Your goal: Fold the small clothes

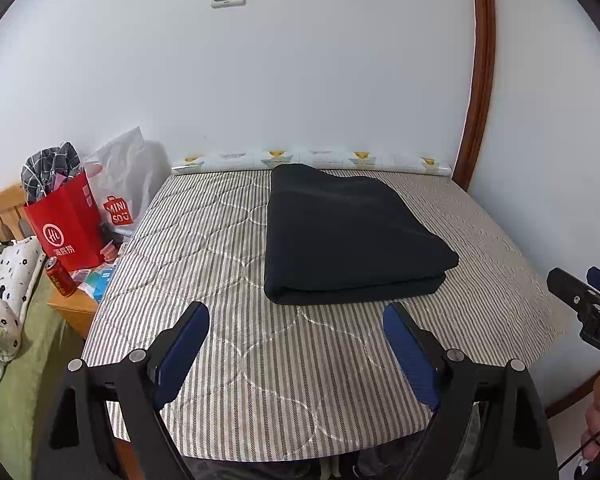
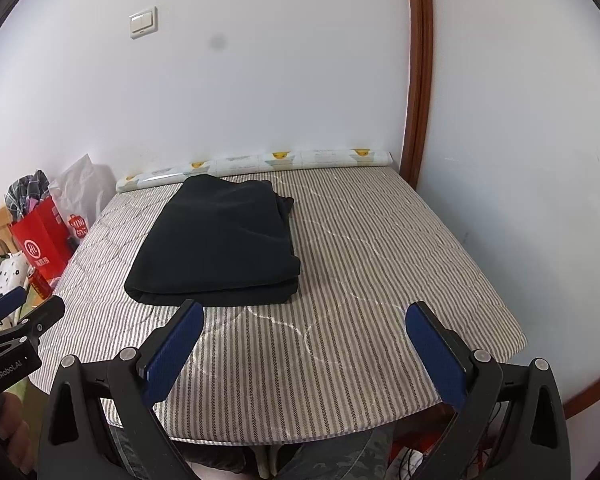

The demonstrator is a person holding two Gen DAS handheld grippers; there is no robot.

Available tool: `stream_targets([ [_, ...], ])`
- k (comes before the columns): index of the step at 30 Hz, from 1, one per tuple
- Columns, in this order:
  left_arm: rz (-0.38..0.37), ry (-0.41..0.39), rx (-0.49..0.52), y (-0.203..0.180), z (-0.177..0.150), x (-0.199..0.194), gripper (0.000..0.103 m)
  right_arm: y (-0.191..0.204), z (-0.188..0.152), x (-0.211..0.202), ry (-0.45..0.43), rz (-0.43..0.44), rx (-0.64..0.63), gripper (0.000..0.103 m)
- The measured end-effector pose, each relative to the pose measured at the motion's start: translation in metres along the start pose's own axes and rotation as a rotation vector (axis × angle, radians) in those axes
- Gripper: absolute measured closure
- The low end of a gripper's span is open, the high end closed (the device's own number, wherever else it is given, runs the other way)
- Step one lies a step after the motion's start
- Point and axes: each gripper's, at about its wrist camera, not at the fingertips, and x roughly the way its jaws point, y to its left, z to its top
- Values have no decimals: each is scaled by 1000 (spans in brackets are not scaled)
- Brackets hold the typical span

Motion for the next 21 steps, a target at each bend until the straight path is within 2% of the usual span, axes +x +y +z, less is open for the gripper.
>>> stream_targets([
  [21,7,-6,-17,6,-2,-1,15,5,-1,0,-1,-7,-2,3],
])
